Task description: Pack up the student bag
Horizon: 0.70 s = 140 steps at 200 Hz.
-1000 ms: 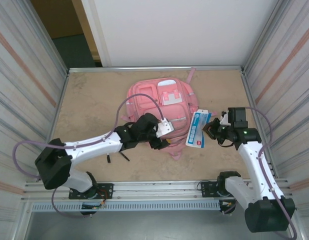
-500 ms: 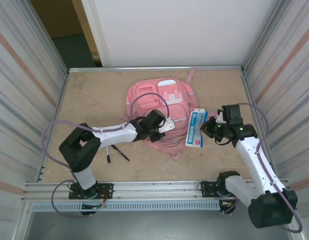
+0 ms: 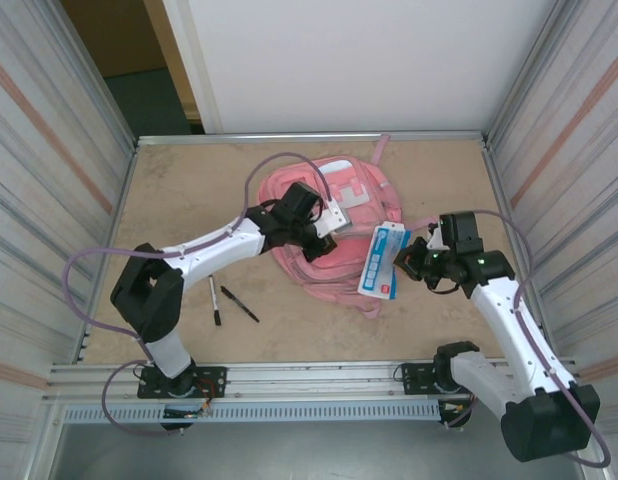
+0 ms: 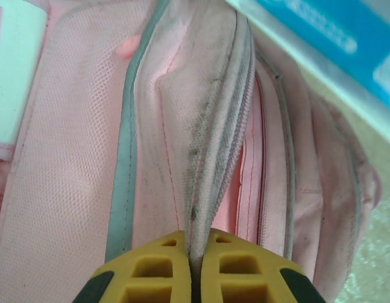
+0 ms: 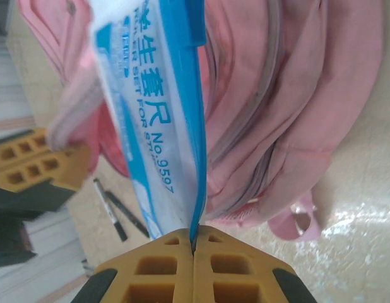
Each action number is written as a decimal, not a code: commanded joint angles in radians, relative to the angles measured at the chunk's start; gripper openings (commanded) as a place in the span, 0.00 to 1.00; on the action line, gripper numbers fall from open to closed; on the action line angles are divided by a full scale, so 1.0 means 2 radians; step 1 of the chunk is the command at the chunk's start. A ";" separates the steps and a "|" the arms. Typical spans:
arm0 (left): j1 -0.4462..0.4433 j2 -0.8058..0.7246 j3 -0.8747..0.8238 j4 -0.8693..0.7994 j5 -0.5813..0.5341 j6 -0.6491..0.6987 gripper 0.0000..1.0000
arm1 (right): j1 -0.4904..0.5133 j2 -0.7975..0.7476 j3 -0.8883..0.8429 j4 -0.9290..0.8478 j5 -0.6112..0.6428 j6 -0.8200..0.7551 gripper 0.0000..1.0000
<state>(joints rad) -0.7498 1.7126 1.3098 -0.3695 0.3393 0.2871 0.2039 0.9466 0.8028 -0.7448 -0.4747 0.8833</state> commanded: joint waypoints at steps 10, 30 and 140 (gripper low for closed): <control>0.023 -0.025 0.043 0.006 0.092 -0.067 0.00 | 0.028 0.000 -0.011 0.023 -0.046 0.088 0.00; 0.024 -0.023 0.051 0.005 0.096 -0.078 0.00 | 0.043 -0.006 -0.027 0.074 -0.048 0.155 0.00; 0.022 -0.029 0.062 0.019 0.159 -0.134 0.00 | 0.142 -0.003 -0.034 0.145 0.191 0.390 0.00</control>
<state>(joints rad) -0.6975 1.7126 1.3792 -0.3996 0.5282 0.0608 0.4244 0.9428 0.7410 -0.5255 -0.3004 1.4731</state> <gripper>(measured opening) 0.065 0.048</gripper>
